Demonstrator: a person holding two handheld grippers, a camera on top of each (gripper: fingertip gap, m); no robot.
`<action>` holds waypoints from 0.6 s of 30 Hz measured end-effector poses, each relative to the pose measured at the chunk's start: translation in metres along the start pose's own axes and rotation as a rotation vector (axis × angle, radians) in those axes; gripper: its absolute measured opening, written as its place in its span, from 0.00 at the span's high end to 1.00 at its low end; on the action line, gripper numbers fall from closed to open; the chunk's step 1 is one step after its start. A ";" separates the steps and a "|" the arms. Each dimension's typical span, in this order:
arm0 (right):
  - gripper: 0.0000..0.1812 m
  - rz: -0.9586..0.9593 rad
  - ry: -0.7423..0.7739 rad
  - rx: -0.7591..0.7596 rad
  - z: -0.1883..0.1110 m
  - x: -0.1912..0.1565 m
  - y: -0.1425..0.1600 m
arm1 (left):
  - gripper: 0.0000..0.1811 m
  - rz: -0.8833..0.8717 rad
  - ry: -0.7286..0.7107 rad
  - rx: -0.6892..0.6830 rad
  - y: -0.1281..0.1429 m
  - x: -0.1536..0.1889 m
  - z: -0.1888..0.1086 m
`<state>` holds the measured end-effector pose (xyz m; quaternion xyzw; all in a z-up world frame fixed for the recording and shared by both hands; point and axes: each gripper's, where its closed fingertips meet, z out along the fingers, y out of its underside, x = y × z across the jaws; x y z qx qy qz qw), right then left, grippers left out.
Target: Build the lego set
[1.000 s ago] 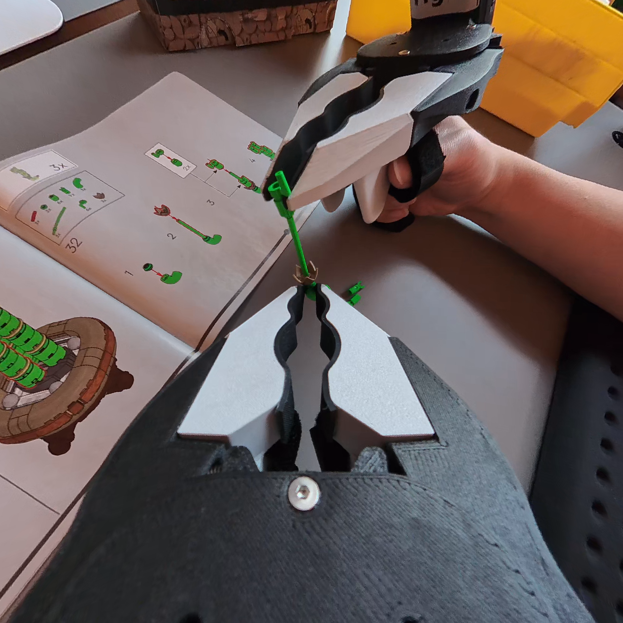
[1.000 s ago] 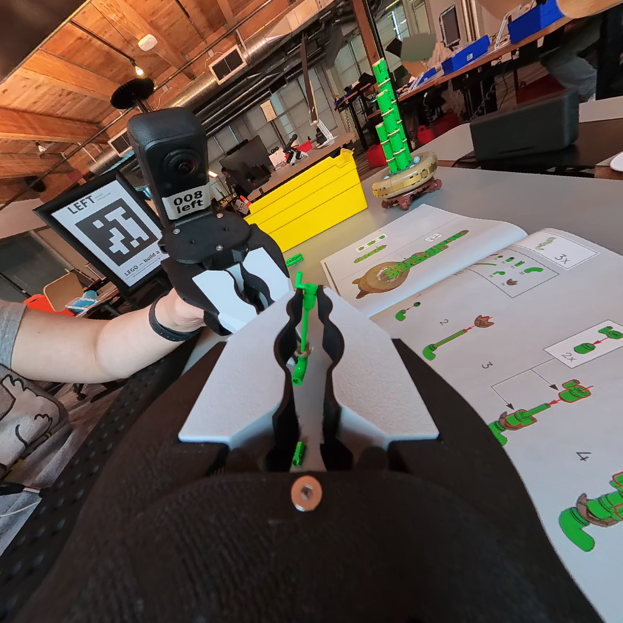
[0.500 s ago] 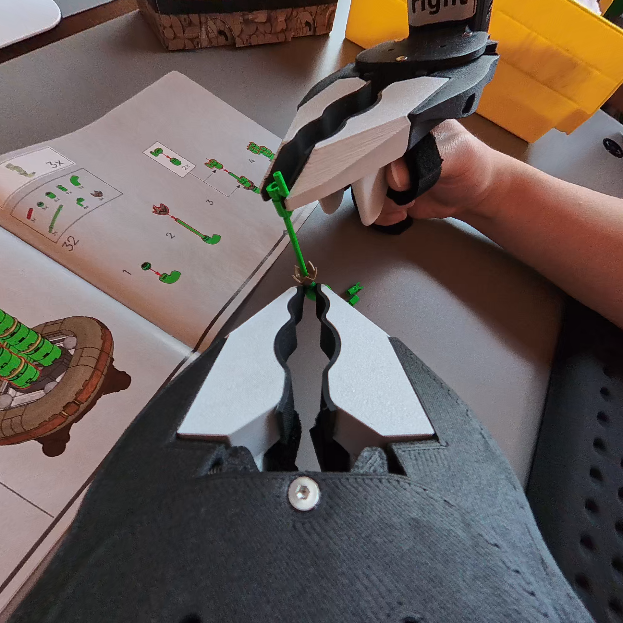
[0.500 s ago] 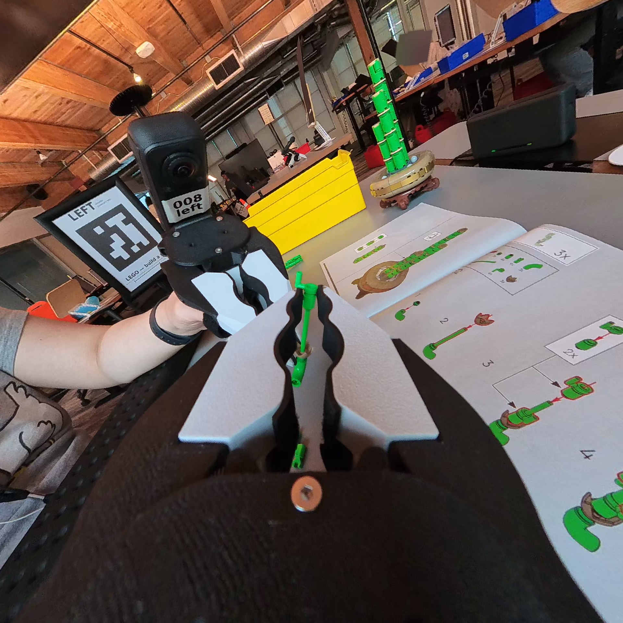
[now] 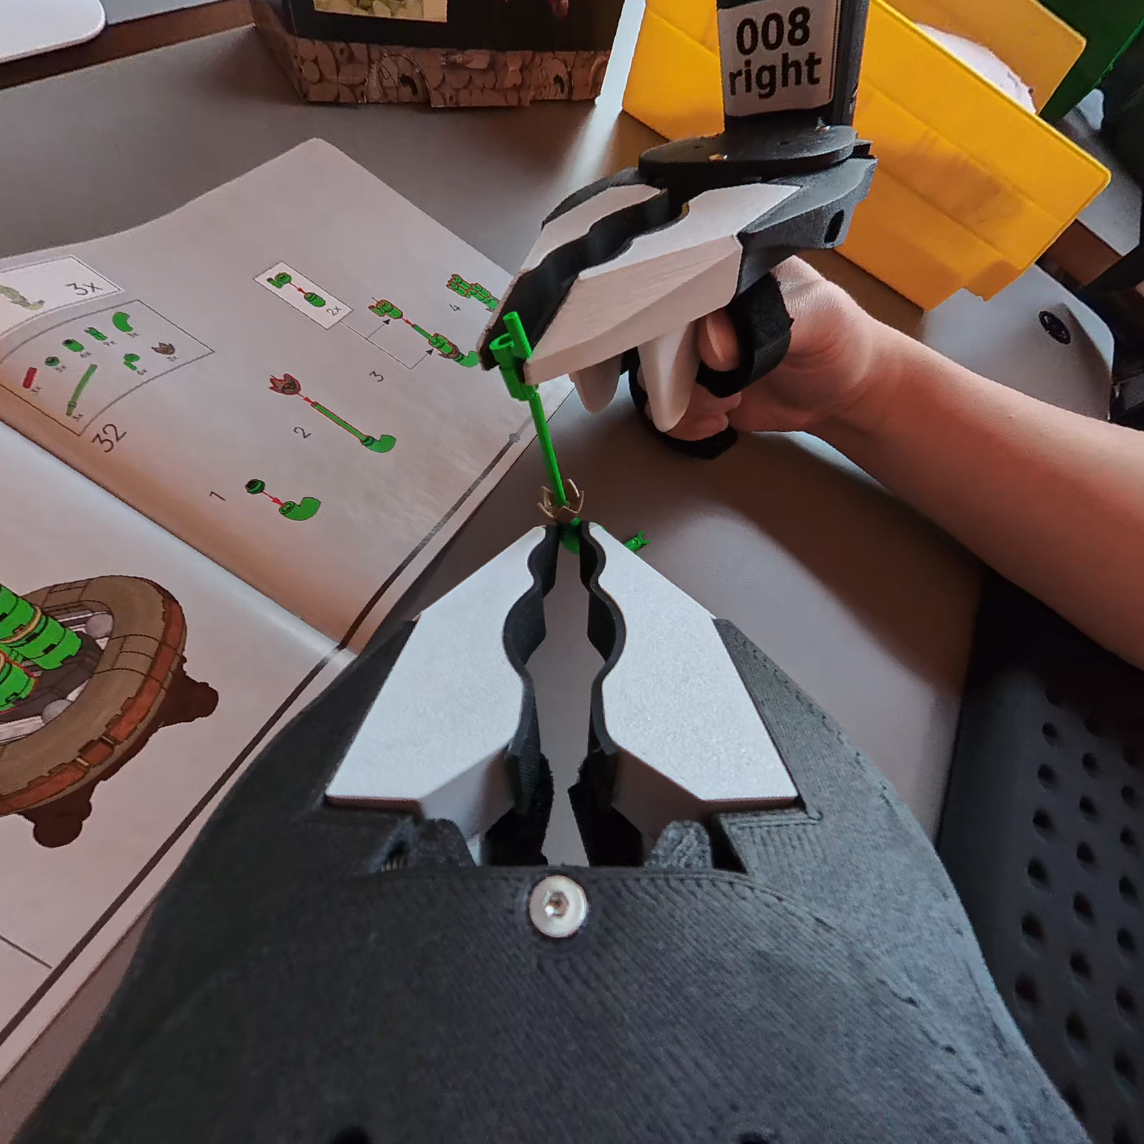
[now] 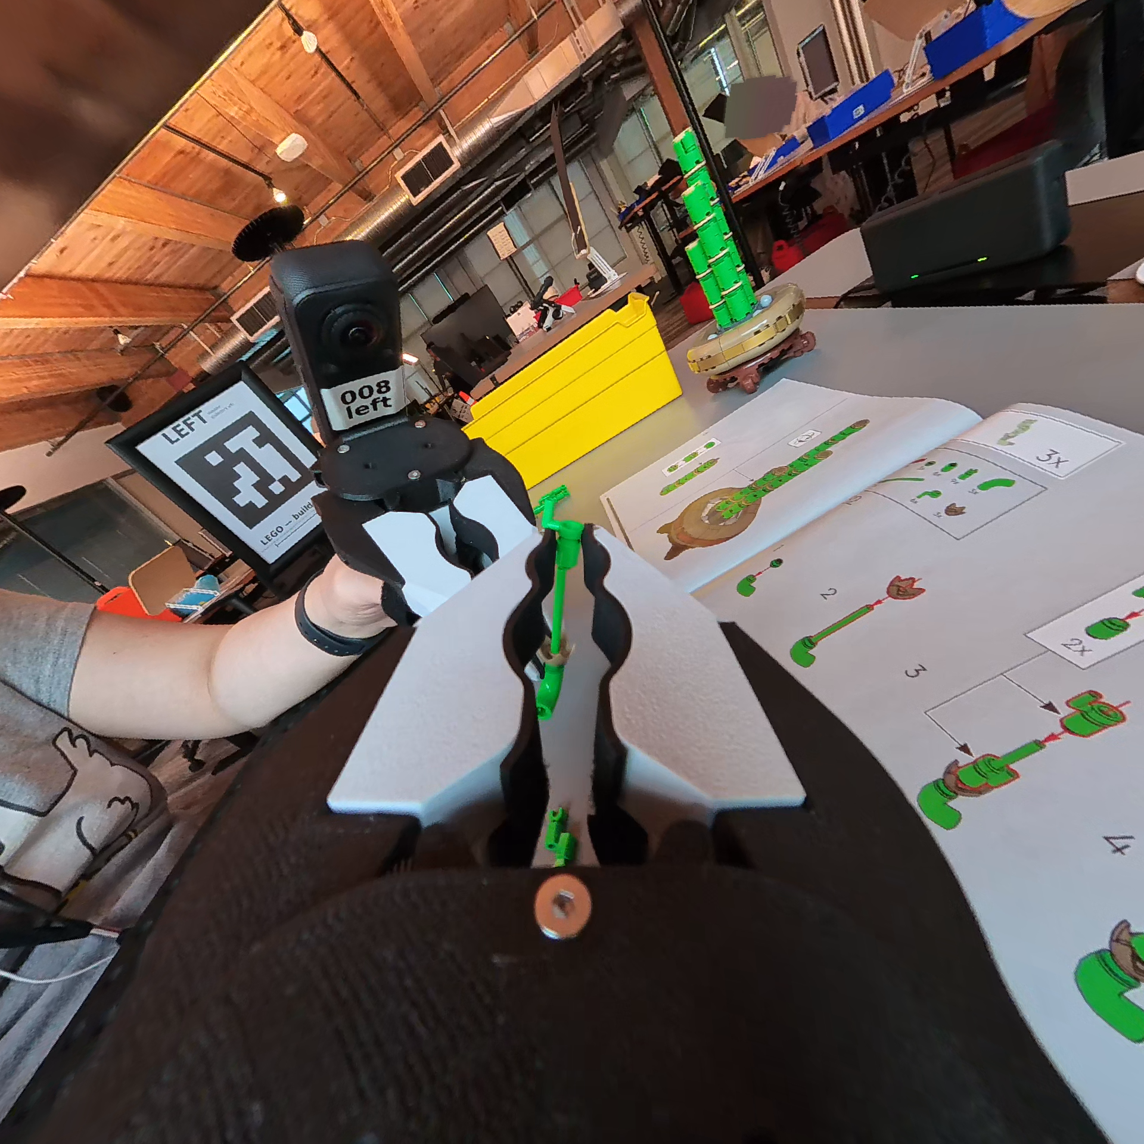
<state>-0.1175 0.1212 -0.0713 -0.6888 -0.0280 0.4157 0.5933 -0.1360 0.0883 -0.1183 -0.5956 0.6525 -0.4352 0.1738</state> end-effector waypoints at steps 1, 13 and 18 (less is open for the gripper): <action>0.96 0.002 -0.002 -0.001 0.000 0.000 0.000 | 0.97 0.001 -0.001 -0.001 0.000 0.000 0.000; 0.96 0.018 -0.016 -0.004 0.001 -0.001 0.001 | 0.97 0.002 -0.005 -0.004 0.001 0.000 0.000; 0.96 -0.011 0.018 0.003 0.001 0.001 0.000 | 0.97 -0.020 0.002 0.010 0.000 -0.002 0.000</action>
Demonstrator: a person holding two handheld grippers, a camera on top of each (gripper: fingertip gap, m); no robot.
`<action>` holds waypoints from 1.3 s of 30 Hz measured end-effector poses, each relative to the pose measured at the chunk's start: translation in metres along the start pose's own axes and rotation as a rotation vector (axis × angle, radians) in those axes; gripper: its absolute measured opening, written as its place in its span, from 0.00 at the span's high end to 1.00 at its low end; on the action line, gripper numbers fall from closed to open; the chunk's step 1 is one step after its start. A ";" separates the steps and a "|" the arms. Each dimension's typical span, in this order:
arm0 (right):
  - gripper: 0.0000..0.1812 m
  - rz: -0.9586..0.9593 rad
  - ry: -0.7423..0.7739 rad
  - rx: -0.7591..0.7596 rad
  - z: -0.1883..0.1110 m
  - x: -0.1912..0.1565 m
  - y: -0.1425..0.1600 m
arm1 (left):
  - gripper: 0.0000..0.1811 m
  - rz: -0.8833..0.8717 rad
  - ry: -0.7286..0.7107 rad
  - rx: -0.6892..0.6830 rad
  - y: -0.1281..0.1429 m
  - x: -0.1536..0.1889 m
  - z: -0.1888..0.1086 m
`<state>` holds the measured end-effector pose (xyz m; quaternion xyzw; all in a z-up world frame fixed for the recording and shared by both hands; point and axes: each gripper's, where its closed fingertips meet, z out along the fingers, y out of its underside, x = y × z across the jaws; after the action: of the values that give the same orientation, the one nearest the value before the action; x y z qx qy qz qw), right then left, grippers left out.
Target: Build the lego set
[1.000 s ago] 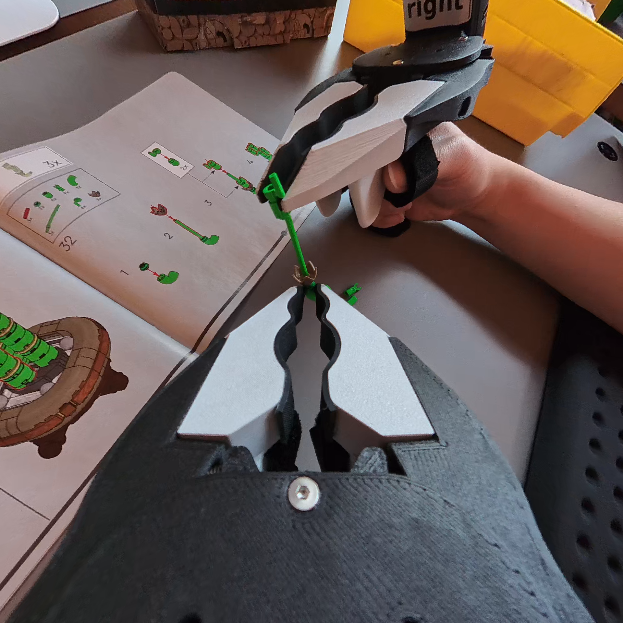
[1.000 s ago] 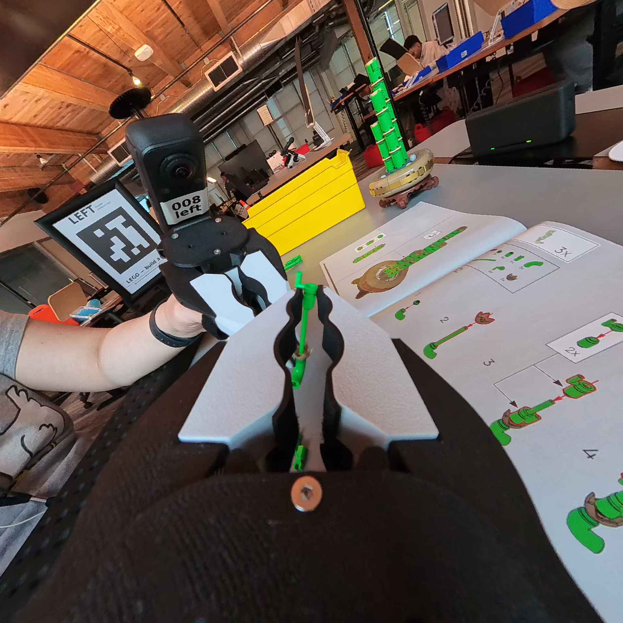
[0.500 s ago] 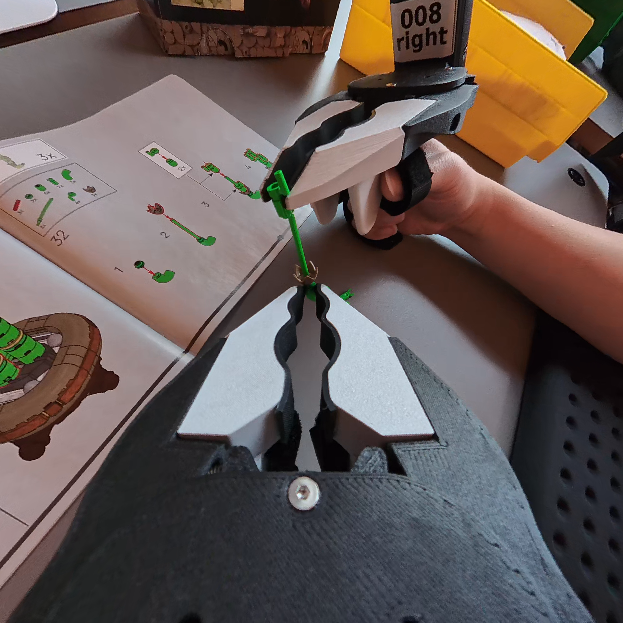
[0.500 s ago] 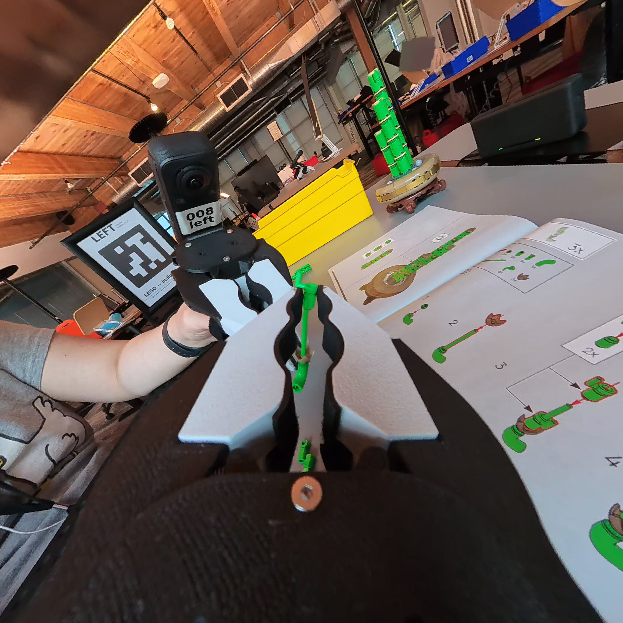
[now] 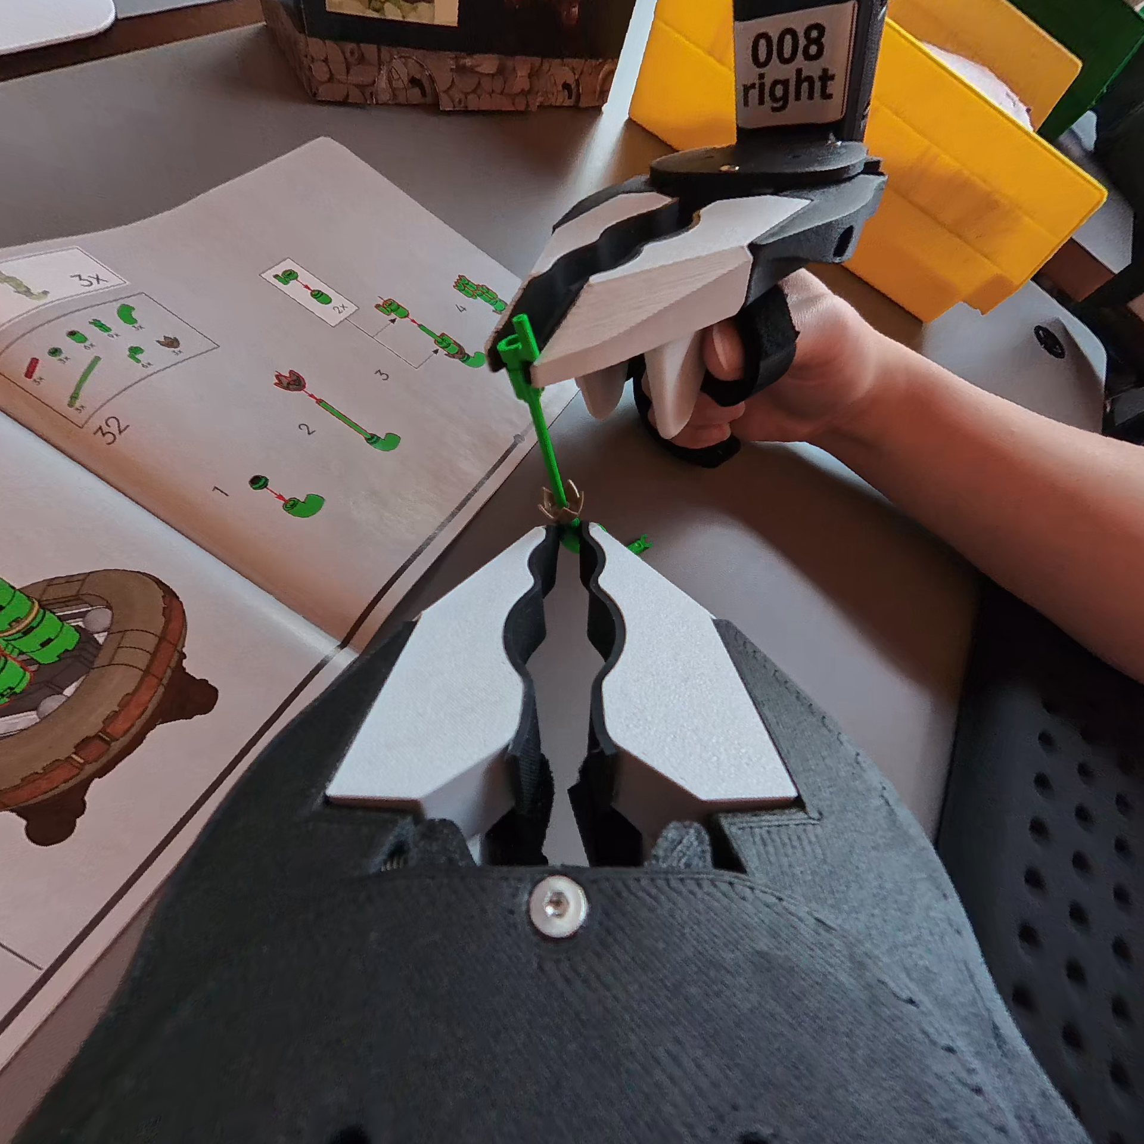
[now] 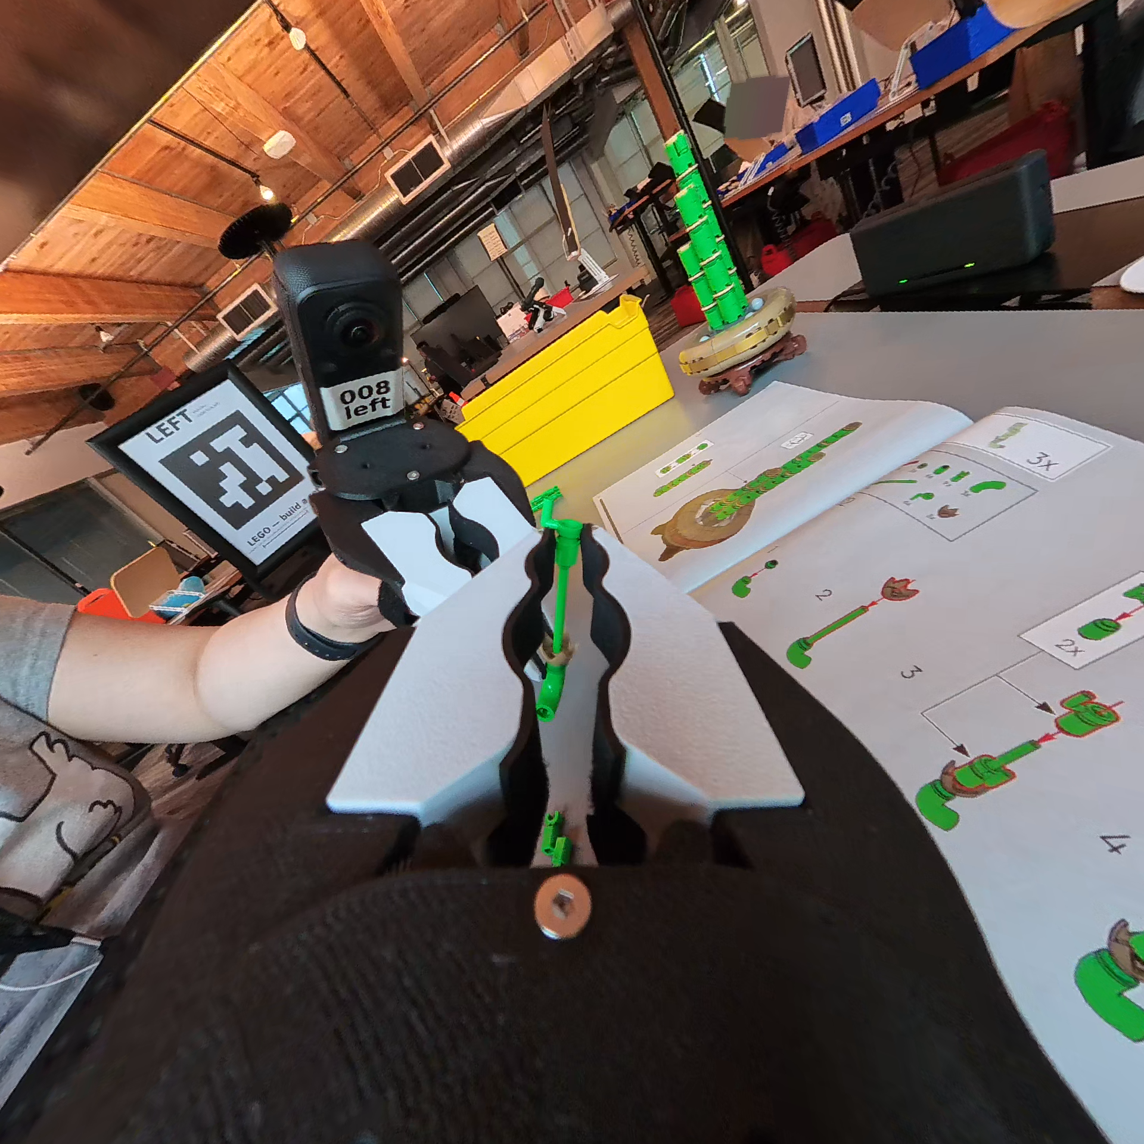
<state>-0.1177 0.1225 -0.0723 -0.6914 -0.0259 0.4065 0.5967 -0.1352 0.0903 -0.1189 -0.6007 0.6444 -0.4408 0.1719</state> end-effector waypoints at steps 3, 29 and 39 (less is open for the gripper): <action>0.96 0.003 0.014 -0.004 0.000 0.002 0.000 | 0.97 -0.019 0.018 0.010 0.000 -0.001 0.001; 0.96 0.004 0.055 -0.065 0.004 0.007 0.009 | 0.98 0.055 -0.063 -0.031 0.005 -0.005 0.006; 0.96 0.009 0.082 -0.173 0.011 0.008 0.026 | 1.00 0.005 -0.018 0.014 -0.003 -0.008 -0.013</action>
<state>-0.1311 0.1282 -0.0978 -0.7565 -0.0334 0.3767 0.5336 -0.1409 0.1029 -0.1117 -0.6019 0.6413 -0.4393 0.1829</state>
